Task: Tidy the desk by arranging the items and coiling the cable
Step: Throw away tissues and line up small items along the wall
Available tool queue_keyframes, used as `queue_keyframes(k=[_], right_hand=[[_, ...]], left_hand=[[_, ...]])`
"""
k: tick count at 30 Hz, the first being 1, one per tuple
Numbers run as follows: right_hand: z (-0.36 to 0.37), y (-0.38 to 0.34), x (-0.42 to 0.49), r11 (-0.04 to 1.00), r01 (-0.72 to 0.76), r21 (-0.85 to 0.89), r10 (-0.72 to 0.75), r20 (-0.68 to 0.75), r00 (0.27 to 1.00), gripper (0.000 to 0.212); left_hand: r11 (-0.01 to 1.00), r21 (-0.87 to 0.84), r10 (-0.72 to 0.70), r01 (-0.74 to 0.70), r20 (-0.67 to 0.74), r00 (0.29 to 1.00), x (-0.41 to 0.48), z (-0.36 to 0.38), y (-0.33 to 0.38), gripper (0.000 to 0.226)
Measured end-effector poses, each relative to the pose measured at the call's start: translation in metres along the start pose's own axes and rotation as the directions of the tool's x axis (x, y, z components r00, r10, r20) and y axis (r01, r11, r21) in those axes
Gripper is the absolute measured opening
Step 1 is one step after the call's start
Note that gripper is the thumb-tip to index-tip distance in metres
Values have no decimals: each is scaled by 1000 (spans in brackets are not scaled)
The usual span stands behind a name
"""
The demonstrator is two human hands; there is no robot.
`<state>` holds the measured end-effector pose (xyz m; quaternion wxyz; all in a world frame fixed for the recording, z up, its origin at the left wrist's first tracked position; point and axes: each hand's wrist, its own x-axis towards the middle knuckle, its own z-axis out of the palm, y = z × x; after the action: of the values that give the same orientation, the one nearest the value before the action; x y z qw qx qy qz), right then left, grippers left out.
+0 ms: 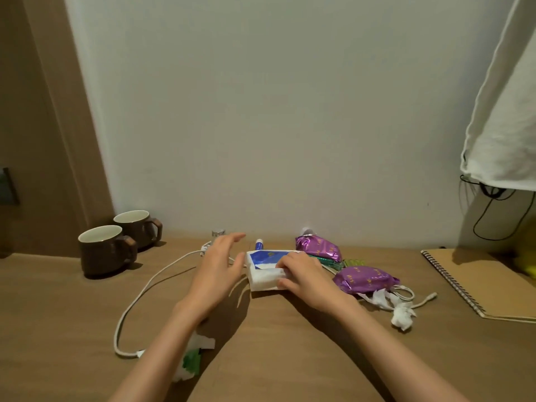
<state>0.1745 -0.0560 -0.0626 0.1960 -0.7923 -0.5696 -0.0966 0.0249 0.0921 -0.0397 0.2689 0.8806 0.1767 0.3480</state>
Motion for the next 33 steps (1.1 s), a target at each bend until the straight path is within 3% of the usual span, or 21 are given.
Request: queue_keyframes(k=[4,8,13,17,23,27,33], right_hand=[[-39,2,-2,923,-27,383,53,-59,997,16],[-89,18,-4,848,-41,529,159,-180,971,21],[-116,70,-11,905,-129,406,270,-313,910,19],[-116,108,-17,930,-238,281,321,-301,898,18],[-107,137,-22,927,-291,236,347,-251,903,19],[-99,148,-25,916,-338,215,379,-190,906,20],[-90,159,-25,896,-413,165,435,-132,891,21]], left_hand=[[999,-21,-33,31,-120,992,17,2,10,39],[997,-23,-76,73,-133,988,33,26,25,39],[999,27,41,-43,68,997,55,75,45,45],[993,82,65,-81,189,980,76,117,52,48],[939,273,106,-210,350,931,95,159,52,55],[902,345,108,-261,405,908,101,175,45,59],[907,316,134,-277,407,904,95,190,41,58]])
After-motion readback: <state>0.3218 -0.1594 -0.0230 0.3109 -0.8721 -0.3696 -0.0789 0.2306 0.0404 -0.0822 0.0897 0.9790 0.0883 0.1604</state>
